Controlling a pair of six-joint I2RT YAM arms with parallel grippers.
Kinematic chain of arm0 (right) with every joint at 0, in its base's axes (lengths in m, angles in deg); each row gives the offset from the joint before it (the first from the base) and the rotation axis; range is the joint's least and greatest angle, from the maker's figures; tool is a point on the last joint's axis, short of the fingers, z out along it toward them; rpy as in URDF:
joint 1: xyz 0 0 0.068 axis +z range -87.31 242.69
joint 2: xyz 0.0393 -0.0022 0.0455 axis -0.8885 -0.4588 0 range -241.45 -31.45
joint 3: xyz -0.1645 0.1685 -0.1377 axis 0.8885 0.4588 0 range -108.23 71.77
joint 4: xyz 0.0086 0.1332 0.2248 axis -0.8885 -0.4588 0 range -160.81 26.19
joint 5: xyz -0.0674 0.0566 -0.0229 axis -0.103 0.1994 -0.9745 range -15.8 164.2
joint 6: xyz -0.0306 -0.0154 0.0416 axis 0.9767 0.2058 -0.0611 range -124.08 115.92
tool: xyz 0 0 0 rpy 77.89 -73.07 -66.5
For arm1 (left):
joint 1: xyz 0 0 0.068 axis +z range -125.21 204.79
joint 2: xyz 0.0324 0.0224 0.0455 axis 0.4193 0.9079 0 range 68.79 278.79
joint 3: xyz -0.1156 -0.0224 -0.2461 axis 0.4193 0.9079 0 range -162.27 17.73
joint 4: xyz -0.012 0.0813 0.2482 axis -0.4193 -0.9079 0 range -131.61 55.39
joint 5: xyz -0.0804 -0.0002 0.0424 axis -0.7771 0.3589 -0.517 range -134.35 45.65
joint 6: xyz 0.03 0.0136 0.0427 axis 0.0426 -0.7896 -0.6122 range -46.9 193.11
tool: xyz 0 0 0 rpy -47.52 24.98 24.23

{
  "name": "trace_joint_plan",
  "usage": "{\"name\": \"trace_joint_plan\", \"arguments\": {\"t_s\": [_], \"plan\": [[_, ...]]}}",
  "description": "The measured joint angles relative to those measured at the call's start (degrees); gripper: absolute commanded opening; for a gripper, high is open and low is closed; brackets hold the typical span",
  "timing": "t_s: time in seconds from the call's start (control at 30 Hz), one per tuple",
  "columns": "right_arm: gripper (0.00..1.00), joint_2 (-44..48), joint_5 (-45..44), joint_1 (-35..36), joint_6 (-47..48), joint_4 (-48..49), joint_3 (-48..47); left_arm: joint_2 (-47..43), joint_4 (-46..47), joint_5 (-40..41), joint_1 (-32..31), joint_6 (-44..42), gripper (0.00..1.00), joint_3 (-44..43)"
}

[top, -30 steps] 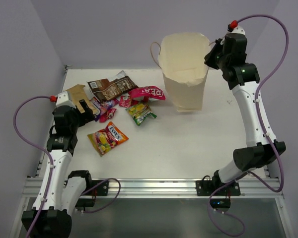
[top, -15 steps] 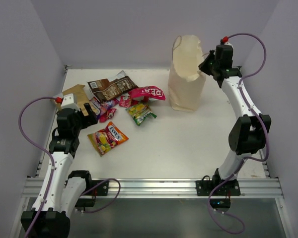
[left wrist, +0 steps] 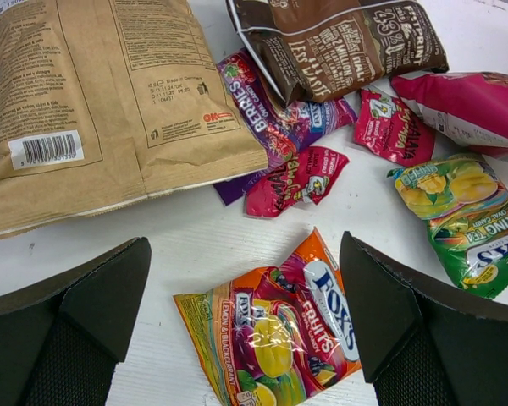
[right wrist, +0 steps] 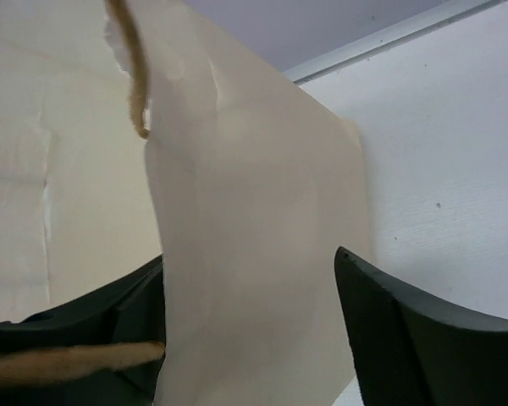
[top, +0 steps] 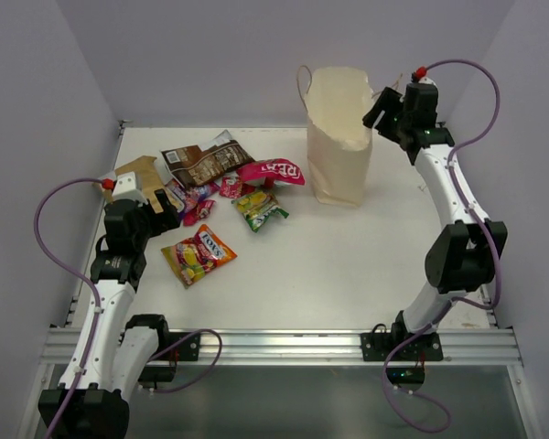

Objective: Take the snacks out of the paper bag

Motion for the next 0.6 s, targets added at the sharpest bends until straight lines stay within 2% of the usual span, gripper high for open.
{"name": "trace_joint_plan", "arguments": {"t_s": [0.17, 0.4, 0.6], "plan": [[0.88, 3.48, 0.11, 0.04, 1.81, -2.38, -3.02, 0.00, 0.20, -0.02, 0.00, -0.31, 1.00, 0.00], [0.99, 8.63, 2.03, 0.04, 3.45, -5.40, -4.74, 0.00, 0.20, -0.07, 0.00, -0.35, 1.00, 0.00], [0.99, 18.95, 5.68, 0.07, 4.07, -8.76, -1.07, 0.66, -2.56, -1.38, -0.04, -0.26, 1.00, -2.12]]}}
